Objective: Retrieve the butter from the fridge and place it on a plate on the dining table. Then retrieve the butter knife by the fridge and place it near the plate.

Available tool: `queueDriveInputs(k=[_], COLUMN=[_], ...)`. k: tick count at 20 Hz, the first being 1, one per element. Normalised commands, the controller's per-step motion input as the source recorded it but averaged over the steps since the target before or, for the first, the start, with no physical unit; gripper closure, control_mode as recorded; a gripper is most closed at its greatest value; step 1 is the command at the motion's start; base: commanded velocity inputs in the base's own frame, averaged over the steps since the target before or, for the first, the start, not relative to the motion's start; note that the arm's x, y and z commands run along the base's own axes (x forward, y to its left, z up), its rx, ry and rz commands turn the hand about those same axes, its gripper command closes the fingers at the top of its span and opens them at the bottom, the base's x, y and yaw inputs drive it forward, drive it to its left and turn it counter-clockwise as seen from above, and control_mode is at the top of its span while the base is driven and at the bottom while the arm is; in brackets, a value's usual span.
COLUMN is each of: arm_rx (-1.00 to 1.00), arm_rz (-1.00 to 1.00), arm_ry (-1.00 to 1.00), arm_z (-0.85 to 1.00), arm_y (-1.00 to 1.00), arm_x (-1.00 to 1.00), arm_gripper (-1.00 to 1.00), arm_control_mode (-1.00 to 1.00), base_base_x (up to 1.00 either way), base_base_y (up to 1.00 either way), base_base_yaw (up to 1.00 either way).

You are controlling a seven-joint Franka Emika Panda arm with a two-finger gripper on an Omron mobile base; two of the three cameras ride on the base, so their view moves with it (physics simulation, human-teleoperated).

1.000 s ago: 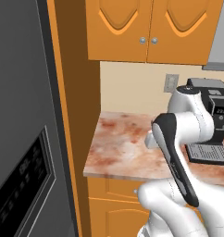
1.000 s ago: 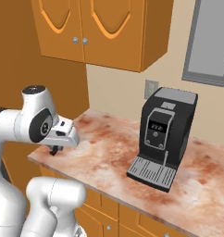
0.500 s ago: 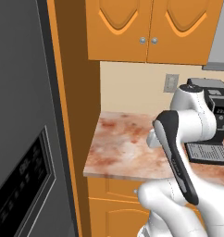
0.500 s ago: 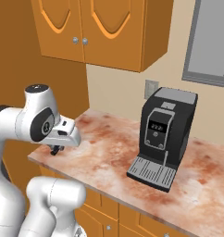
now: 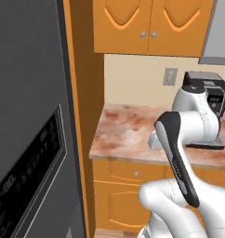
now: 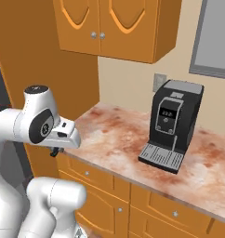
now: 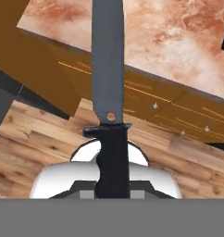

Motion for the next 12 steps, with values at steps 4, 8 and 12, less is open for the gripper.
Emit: queueDriveInputs(k=[4, 8, 12], arm_rx=[0.0, 0.0, 0.0], arm_rz=[0.0, 0.0, 0.0], arm_ry=[0.0, 0.0, 0.0], arm_z=[0.0, 0.0, 0.0], arm_y=[0.0, 0.0, 0.0], arm_x=[0.0, 0.0, 0.0], arm_gripper=[1.0, 1.0, 1.0], arm_control_mode=[1.0, 1.0, 1.0], base_base_x=[-0.9, -0.84, -0.66], base_base_y=[-0.06, -0.81, -0.78], base_base_yaw=[0.13, 0.38, 0.63])
